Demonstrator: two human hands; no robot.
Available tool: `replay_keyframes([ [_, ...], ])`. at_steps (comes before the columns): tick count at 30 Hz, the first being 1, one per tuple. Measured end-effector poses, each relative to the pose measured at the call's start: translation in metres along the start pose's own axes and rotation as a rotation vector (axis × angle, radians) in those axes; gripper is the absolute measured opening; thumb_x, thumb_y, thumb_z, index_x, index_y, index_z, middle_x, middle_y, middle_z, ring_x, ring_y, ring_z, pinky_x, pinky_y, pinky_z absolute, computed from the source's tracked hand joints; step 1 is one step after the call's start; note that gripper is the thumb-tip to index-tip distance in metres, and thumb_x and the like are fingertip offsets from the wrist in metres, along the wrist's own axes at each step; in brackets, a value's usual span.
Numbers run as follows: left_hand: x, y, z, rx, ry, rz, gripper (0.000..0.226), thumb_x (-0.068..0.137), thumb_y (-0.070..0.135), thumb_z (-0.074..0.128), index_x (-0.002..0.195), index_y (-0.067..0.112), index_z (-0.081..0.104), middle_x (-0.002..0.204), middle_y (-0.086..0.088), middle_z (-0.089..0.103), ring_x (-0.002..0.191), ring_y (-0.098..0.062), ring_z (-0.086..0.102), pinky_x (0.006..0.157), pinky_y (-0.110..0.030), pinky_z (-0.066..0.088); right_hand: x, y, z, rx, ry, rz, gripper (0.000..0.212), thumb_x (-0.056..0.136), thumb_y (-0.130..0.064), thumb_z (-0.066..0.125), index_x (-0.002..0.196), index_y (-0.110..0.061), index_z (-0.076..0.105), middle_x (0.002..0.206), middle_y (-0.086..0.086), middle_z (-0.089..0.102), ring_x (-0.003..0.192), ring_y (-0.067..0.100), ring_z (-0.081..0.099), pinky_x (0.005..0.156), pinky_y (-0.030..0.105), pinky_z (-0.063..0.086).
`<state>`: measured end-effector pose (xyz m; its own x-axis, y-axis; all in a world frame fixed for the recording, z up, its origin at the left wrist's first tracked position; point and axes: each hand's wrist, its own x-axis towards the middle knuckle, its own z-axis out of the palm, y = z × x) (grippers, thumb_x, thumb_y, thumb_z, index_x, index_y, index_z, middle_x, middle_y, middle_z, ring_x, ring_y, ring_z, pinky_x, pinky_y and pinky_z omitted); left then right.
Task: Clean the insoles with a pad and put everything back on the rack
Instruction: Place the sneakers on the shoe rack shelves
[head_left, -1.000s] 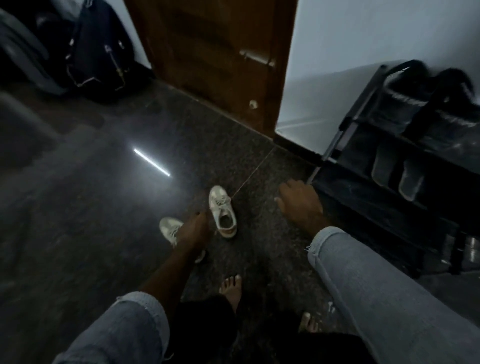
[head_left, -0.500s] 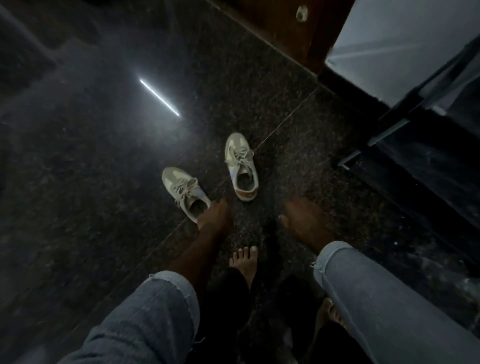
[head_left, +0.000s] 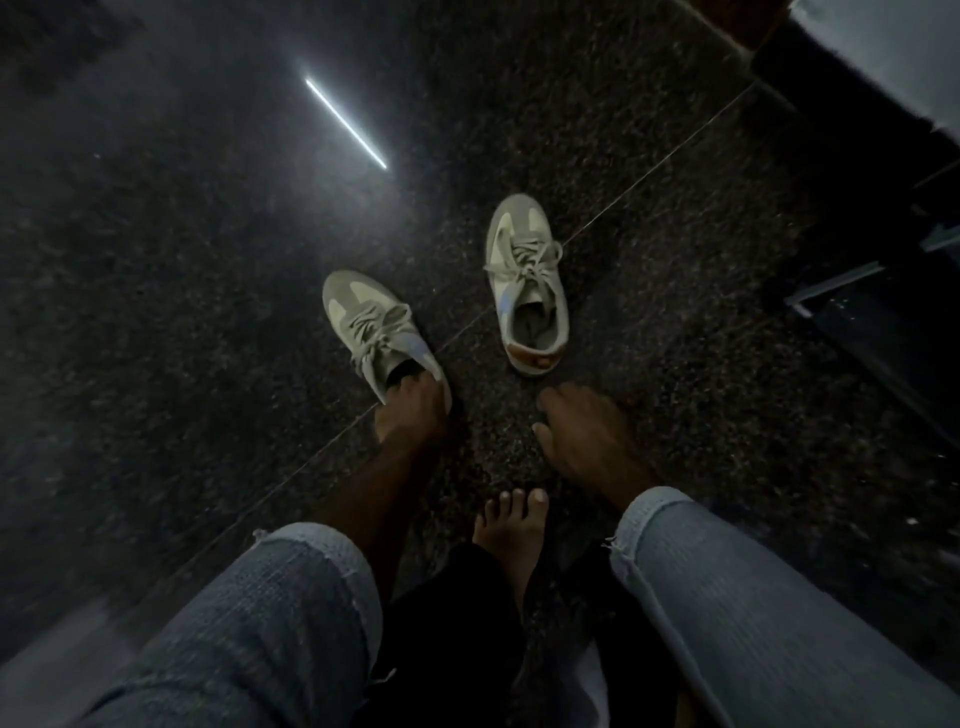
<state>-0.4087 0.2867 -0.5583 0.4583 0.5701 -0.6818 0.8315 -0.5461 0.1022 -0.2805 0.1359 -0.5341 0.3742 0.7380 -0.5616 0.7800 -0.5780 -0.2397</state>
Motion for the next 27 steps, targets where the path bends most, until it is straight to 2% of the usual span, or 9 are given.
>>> replay_keyframes([
  [3, 0.007, -0.008, 0.009, -0.030, -0.023, 0.029, 0.050, 0.092, 0.026, 0.058, 0.134, 0.005, 0.039, 0.129, -0.019, 0.048, 0.117, -0.036, 0.049, 0.089, -0.043, 0.045, 0.003, -0.009, 0.011, -0.002, 0.018, -0.049, 0.035, 0.097, -0.032, 0.049, 0.127, -0.013, 0.048, 0.128, 0.011, 0.050, 0.117, 0.029, 0.049, 0.095, 0.040, 0.040],
  [6, 0.010, -0.013, 0.014, -0.130, -0.002, 0.063, 0.052, 0.094, 0.024, 0.056, 0.137, 0.001, 0.038, 0.132, -0.023, 0.048, 0.116, -0.037, 0.050, 0.092, -0.042, 0.044, 0.013, -0.021, 0.020, 0.034, 0.022, -0.093, 0.044, 0.097, -0.029, 0.050, 0.137, -0.012, 0.041, 0.136, 0.011, 0.045, 0.123, 0.029, 0.046, 0.099, 0.040, 0.040],
  [9, 0.013, -0.011, 0.004, -0.413, 0.099, -0.048, 0.044, 0.094, 0.028, 0.057, 0.123, -0.004, 0.053, 0.118, -0.024, 0.059, 0.101, -0.037, 0.058, 0.080, -0.040, 0.045, 0.028, -0.042, 0.022, 0.095, 0.021, -0.189, 0.055, 0.096, -0.023, 0.052, 0.147, -0.013, 0.031, 0.149, 0.011, 0.034, 0.132, 0.029, 0.039, 0.107, 0.042, 0.037],
  [12, 0.011, -0.015, -0.010, -0.519, 0.171, -0.092, 0.031, 0.088, 0.027, 0.063, 0.106, 0.003, 0.065, 0.097, -0.012, 0.066, 0.081, -0.024, 0.058, 0.065, -0.025, 0.036, 0.045, -0.073, 0.022, 0.171, 0.034, -0.289, 0.055, 0.095, -0.012, 0.051, 0.147, -0.014, 0.032, 0.152, 0.012, 0.030, 0.126, 0.033, 0.045, 0.103, 0.046, 0.039],
  [14, 0.006, -0.021, -0.018, -0.508, 0.223, -0.070, 0.029, 0.086, 0.018, 0.064, 0.112, 0.006, 0.066, 0.103, -0.013, 0.067, 0.092, -0.028, 0.062, 0.070, -0.024, 0.038, 0.054, -0.087, 0.024, 0.189, 0.024, -0.332, 0.055, 0.093, -0.009, 0.052, 0.145, -0.014, 0.035, 0.152, 0.012, 0.029, 0.118, 0.037, 0.051, 0.097, 0.047, 0.043],
  [17, 0.002, -0.028, -0.023, -0.504, 0.227, -0.092, 0.035, 0.087, 0.008, 0.064, 0.122, 0.004, 0.062, 0.121, -0.018, 0.063, 0.113, -0.033, 0.058, 0.086, -0.028, 0.040, 0.065, -0.100, 0.037, 0.109, -0.083, -0.355, 0.047, 0.096, -0.011, 0.050, 0.142, -0.011, 0.039, 0.151, 0.012, 0.032, 0.120, 0.036, 0.050, 0.097, 0.045, 0.043],
  [19, 0.004, -0.030, -0.022, -0.513, 0.247, -0.112, 0.037, 0.087, 0.009, 0.065, 0.123, 0.004, 0.060, 0.122, -0.018, 0.063, 0.114, -0.031, 0.057, 0.089, -0.029, 0.040, 0.069, -0.107, 0.051, 0.058, -0.080, -0.303, 0.038, 0.100, -0.018, 0.044, 0.137, -0.011, 0.043, 0.144, 0.012, 0.040, 0.119, 0.035, 0.052, 0.095, 0.044, 0.045],
  [22, 0.006, -0.030, -0.021, -0.518, 0.261, -0.106, 0.040, 0.089, 0.014, 0.066, 0.127, 0.007, 0.057, 0.127, -0.016, 0.059, 0.117, -0.029, 0.055, 0.088, -0.025, 0.036, 0.073, -0.113, 0.065, 0.183, -0.035, -0.194, 0.037, 0.100, -0.030, 0.042, 0.132, -0.012, 0.045, 0.131, 0.016, 0.050, 0.112, 0.038, 0.055, 0.091, 0.044, 0.047],
  [27, 0.003, -0.025, -0.023, -0.549, 0.410, -0.117, 0.032, 0.088, 0.017, 0.064, 0.117, 0.008, 0.059, 0.122, -0.015, 0.060, 0.113, -0.028, 0.056, 0.091, -0.032, 0.041, 0.074, -0.112, 0.054, 0.292, 0.021, -0.173, 0.043, 0.099, -0.025, 0.049, 0.137, -0.007, 0.042, 0.135, 0.017, 0.050, 0.124, 0.033, 0.048, 0.102, 0.040, 0.039],
])
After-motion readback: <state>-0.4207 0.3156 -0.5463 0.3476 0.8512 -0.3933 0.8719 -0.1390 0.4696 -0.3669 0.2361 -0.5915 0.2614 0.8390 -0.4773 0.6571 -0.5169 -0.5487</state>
